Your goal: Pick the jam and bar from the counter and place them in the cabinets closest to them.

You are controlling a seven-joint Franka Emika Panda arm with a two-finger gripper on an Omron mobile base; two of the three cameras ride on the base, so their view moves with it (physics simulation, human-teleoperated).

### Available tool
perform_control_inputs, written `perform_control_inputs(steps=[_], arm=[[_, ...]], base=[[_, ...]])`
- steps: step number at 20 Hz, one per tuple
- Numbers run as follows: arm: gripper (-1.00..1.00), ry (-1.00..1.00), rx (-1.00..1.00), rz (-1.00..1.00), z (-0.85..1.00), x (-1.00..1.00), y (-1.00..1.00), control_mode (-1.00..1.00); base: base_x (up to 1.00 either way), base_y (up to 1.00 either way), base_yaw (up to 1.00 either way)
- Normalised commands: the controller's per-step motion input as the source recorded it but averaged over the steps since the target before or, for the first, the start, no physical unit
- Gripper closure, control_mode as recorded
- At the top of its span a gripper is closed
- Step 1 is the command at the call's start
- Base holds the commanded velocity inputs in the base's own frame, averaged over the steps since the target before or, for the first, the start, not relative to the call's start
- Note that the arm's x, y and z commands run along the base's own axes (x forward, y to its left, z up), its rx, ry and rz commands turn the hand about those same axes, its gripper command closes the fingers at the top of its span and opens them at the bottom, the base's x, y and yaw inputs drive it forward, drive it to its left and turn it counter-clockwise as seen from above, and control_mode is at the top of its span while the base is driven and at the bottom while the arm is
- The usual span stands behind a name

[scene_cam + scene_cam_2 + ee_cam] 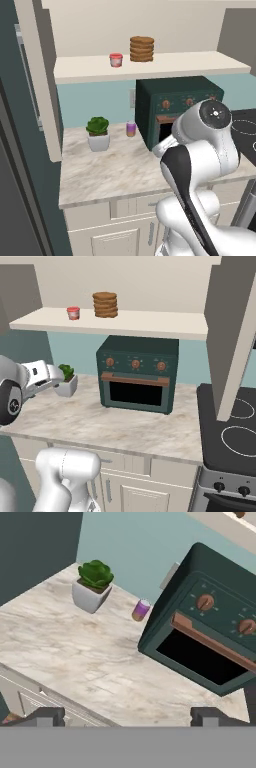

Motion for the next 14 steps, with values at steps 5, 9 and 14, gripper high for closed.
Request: perform_control_inputs(steps=[5,9,14], arm=[[-1.0,0.0,0.0,0.0,0.0,0.0,0.0,1.0],[-1.0,0.0,0.0,0.0,0.0,0.0,0.0,1.0],[-1.0,0.0,0.0,0.0,0.0,0.0,0.0,1.0]], base=[[-0.14,-0.03,0.0],[-0.67,-0.23,0.0],[-0.79,-0.33,0.0]])
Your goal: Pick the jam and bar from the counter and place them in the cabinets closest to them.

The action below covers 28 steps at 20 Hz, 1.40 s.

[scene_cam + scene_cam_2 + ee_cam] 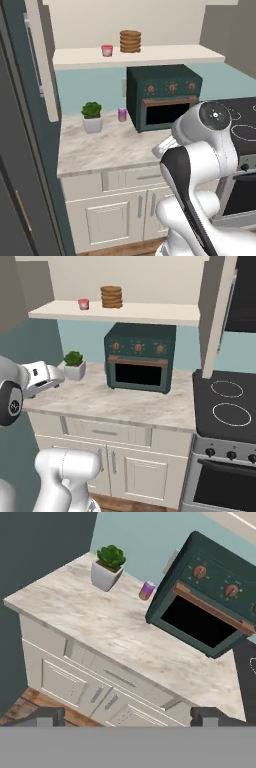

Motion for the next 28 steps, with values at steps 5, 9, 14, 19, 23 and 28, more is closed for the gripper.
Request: perform_control_inputs(steps=[5,9,14,19,23,28], arm=[[-1.0,0.0,0.0,0.0,0.0,0.0,0.0,1.0],[-1.0,0.0,0.0,0.0,0.0,0.0,0.0,1.0],[-1.0,0.0,0.0,0.0,0.0,0.0,0.0,1.0],[-1.0,0.0,0.0,0.0,0.0,0.0,0.0,1.0],[-1.0,0.0,0.0,0.0,0.0,0.0,0.0,1.0],[-1.0,0.0,0.0,0.0,0.0,0.0,0.0,1.0]], base=[[-0.53,-0.43,0.0],[-0.18,-0.53,0.0],[-0.11,-0.62,0.0],[-0.13,-0.68,0.0],[-0.18,-0.7,0.0],[-0.16,-0.68,0.0]])
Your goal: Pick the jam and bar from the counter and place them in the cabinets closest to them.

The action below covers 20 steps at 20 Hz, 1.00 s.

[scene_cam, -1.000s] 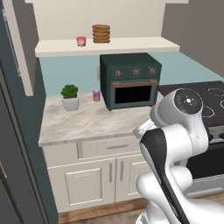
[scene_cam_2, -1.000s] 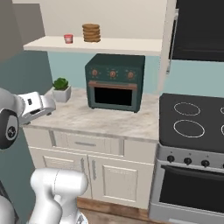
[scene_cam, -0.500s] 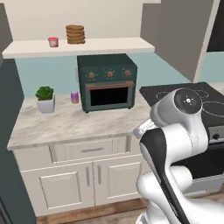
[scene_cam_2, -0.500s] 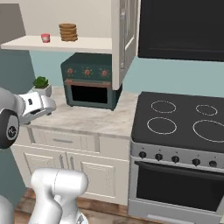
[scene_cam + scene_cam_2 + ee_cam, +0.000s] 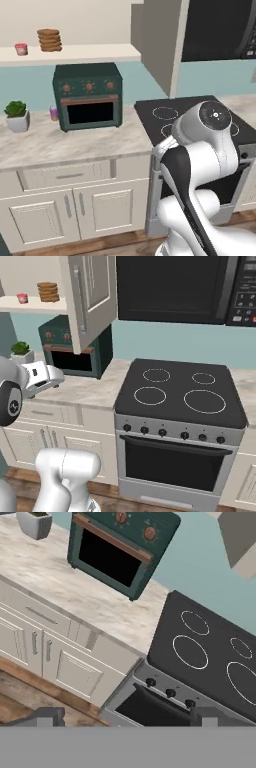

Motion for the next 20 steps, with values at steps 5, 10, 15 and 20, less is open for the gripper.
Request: perform_control_inputs(steps=[5,10,15,20], arm=[[-1.0,0.0,0.0,0.0,0.0,0.0,0.0,1.0],[-1.0,0.0,0.0,0.0,0.0,0.0,0.0,1.0],[-1.0,0.0,0.0,0.0,0.0,0.0,0.0,1.0],[-1.0,0.0,0.0,0.0,0.0,0.0,0.0,1.0]], base=[[-0.17,-0.69,0.0],[-0.2,-0.7,0.0],[-0.23,-0.71,0.0],[-0.2,-0.69,0.0]])
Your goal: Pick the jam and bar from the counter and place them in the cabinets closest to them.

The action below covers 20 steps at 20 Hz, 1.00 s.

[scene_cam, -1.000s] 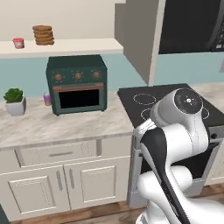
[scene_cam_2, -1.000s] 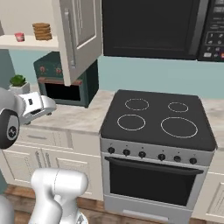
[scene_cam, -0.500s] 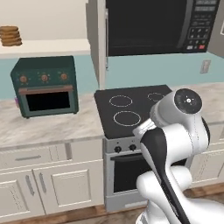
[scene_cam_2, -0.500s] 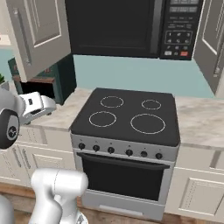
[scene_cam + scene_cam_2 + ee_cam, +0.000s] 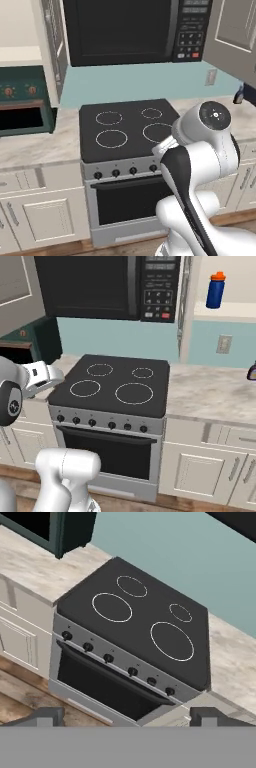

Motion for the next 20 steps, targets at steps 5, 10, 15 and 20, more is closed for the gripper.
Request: perform_control_inputs(steps=[5,10,15,20], arm=[[-1.0,0.0,0.0,0.0,0.0,0.0,0.0,1.0],[-1.0,0.0,0.0,0.0,0.0,0.0,0.0,1.0],[-1.0,0.0,0.0,0.0,0.0,0.0,0.0,1.0],[-1.0,0.0,0.0,0.0,0.0,0.0,0.0,1.0]], base=[[-0.19,-0.68,0.0],[-0.18,-0.68,0.0],[-0.19,-0.7,0.0],[-0.15,-0.68,0.0]])
